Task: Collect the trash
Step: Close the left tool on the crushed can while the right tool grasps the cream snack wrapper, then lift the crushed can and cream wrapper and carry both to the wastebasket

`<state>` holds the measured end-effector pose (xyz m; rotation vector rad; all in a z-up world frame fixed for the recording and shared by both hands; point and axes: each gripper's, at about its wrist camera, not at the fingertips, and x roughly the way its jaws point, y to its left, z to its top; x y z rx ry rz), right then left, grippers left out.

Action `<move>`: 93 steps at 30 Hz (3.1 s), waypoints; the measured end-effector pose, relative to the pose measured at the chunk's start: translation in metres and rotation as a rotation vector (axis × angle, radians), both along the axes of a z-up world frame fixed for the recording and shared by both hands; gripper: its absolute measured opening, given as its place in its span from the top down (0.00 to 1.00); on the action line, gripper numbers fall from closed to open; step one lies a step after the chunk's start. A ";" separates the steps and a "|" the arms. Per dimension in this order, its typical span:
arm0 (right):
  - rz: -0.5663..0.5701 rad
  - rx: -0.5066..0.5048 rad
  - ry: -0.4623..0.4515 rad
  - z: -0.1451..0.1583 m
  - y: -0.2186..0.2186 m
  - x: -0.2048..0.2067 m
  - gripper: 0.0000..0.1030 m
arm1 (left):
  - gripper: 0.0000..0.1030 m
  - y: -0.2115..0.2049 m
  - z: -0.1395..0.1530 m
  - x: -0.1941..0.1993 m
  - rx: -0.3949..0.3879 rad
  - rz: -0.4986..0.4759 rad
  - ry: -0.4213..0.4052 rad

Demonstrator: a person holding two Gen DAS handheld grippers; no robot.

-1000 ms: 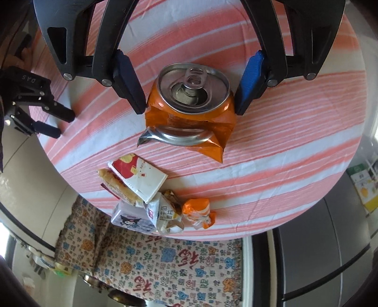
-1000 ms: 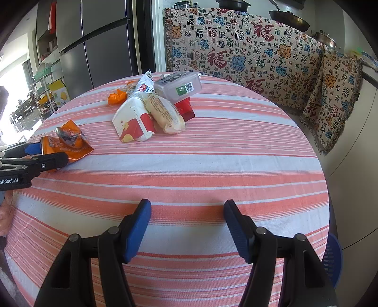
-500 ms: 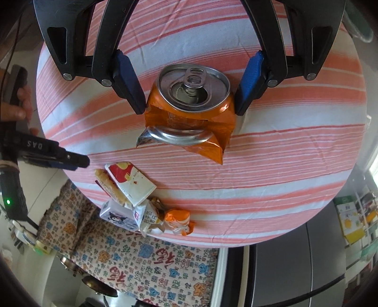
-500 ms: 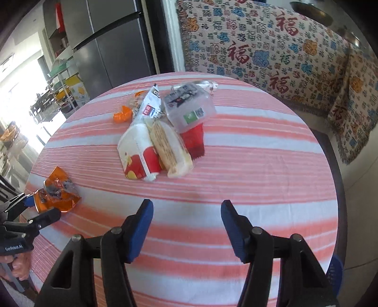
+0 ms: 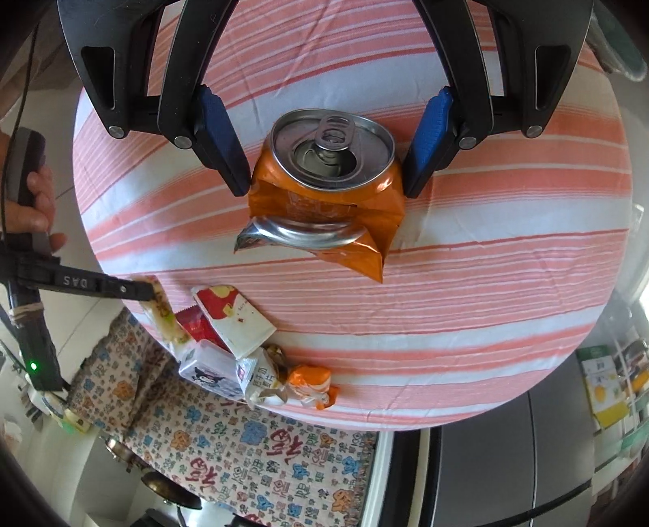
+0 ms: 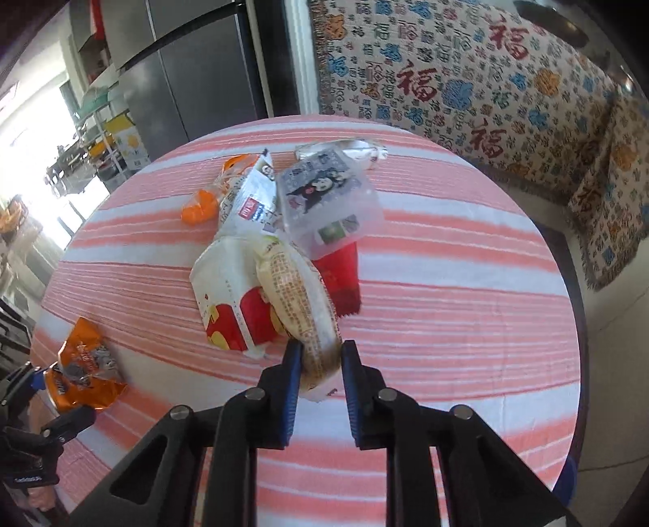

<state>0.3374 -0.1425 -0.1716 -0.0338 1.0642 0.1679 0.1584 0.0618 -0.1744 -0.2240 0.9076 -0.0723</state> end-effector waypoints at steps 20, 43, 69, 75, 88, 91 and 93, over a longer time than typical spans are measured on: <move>-0.044 0.057 0.154 0.012 -0.053 -0.089 0.48 | 0.09 -0.001 0.002 -0.033 -0.017 -0.162 0.007; 0.107 -0.092 0.127 0.004 0.002 -0.066 0.87 | 0.35 -0.002 0.008 -0.023 -0.043 -0.111 0.066; 0.036 0.052 0.105 0.019 -0.041 -0.119 0.87 | 0.25 -0.027 0.015 -0.020 -0.032 -0.139 0.079; 0.044 0.048 0.090 0.024 -0.038 -0.123 0.87 | 0.42 -0.016 0.009 -0.019 -0.111 -0.111 0.105; 0.033 0.093 0.069 0.037 -0.049 -0.131 0.87 | 0.43 -0.035 0.036 -0.017 -0.179 -0.063 0.020; 0.020 0.118 0.069 0.037 -0.056 -0.131 0.87 | 0.43 -0.049 0.047 -0.012 -0.175 -0.072 0.001; 0.006 0.132 0.065 0.038 -0.063 -0.131 0.87 | 0.43 -0.064 0.053 -0.007 -0.164 -0.090 -0.010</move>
